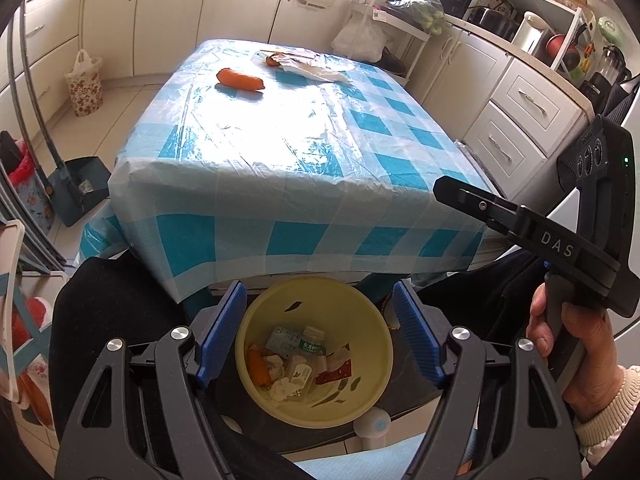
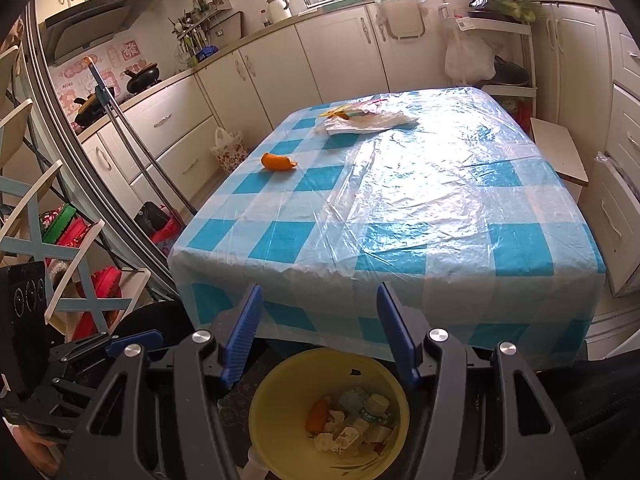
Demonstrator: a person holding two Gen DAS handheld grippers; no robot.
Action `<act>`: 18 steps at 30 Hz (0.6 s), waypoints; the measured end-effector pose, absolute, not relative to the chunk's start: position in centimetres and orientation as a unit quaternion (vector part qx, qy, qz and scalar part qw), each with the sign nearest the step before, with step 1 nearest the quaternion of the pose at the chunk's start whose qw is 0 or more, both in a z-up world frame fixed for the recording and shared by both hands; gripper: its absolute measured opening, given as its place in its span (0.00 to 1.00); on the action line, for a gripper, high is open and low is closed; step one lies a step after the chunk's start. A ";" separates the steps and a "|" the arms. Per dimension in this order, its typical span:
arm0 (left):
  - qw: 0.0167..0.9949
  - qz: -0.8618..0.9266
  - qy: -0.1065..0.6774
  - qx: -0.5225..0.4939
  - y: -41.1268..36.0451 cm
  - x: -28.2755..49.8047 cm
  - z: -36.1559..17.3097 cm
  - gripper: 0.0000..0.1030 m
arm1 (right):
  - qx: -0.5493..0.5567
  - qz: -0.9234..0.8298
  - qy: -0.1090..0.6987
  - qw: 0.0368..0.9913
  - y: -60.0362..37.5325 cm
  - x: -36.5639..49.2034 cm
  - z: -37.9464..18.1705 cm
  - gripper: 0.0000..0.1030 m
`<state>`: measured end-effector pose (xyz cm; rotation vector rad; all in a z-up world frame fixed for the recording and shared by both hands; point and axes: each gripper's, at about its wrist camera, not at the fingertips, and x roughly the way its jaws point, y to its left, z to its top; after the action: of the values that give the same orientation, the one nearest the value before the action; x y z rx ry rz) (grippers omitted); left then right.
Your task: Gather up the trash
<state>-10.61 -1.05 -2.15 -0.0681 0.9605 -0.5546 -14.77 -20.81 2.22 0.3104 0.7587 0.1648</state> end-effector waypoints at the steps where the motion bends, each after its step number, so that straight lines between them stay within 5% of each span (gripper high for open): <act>1: 0.850 -0.263 0.456 -0.033 -1.0 -10.6 -2.1 0.70 | 0.151 0.080 0.369 0.914 -20.8 -14.8 2.2 0.56; 18: 0.850 -0.263 0.455 -0.041 -0.8 -10.5 -1.9 0.70 | 0.151 0.079 0.366 0.915 -20.8 -14.8 2.2 0.56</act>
<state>-10.50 -0.76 -1.90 -0.0858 0.9574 -0.5544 -14.84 -20.83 2.22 0.3108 0.7534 0.1636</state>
